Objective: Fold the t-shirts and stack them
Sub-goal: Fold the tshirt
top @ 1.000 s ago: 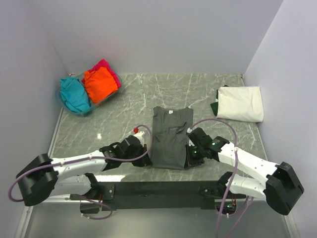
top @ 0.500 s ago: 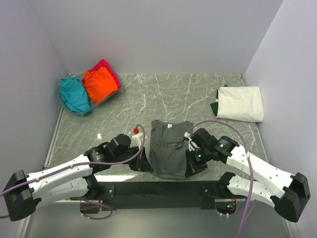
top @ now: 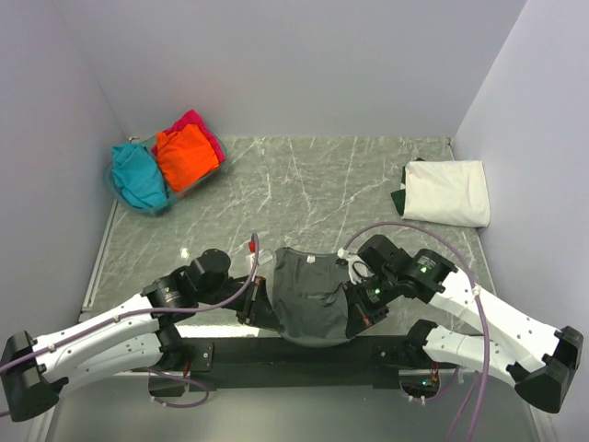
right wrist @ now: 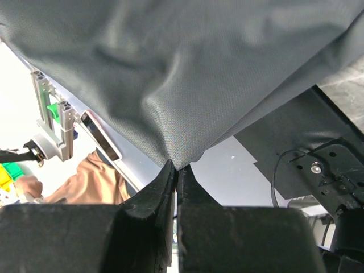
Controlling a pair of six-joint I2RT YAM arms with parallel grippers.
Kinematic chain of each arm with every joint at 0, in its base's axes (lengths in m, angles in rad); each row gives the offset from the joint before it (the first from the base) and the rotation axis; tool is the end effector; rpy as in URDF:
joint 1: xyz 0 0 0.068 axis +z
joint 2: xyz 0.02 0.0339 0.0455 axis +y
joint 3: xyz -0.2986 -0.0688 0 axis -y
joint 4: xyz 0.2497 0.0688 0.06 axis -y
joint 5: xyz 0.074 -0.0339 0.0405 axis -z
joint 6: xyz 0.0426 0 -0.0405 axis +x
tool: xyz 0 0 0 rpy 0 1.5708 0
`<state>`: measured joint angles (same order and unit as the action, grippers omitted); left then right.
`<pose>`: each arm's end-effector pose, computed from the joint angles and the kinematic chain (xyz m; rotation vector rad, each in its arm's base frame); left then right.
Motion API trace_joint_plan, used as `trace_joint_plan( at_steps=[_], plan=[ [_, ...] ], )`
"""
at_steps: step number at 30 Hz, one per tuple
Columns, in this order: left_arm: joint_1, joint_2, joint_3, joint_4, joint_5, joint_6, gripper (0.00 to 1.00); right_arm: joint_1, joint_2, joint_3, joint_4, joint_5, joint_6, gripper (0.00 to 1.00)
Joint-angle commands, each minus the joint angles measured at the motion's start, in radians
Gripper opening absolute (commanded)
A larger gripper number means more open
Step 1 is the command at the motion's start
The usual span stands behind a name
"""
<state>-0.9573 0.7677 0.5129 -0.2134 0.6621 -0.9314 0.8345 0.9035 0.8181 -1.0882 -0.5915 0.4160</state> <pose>0.0695 -0.1442 0.2674 0.5449 2.4227 -1.6998 0.0707 0.1133 0.2857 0.7816 -2.8189 -1.0652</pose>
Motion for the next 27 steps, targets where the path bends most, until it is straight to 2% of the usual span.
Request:
trace_joint_plan(
  at_steps=[1,7,10,12,16,20,27],
  plan=[
    [-0.001,-0.034,0.044,0.100,0.036,-0.047,0.01,0.008,-0.012,0.090,-0.030,-0.013,-0.037,0.00],
    [0.018,-0.039,0.058,0.169,-0.070,-0.055,0.01,-0.001,0.021,0.148,-0.007,0.128,-0.025,0.00],
    [0.071,-0.030,0.053,0.206,-0.073,-0.061,0.01,-0.027,0.044,0.158,0.016,0.170,-0.025,0.00],
    [0.123,-0.021,0.026,0.291,-0.064,-0.079,0.01,-0.054,0.051,0.171,0.027,0.191,-0.040,0.00],
    [0.216,0.024,0.001,0.345,-0.038,-0.076,0.01,-0.184,0.067,0.168,0.059,0.190,-0.092,0.00],
    [0.253,0.106,0.004,0.396,-0.021,-0.064,0.01,-0.261,0.092,0.153,0.100,0.200,-0.121,0.00],
    [0.287,0.254,0.038,0.463,-0.016,-0.017,0.01,-0.325,0.169,0.162,0.214,0.191,-0.123,0.00]
  ],
)
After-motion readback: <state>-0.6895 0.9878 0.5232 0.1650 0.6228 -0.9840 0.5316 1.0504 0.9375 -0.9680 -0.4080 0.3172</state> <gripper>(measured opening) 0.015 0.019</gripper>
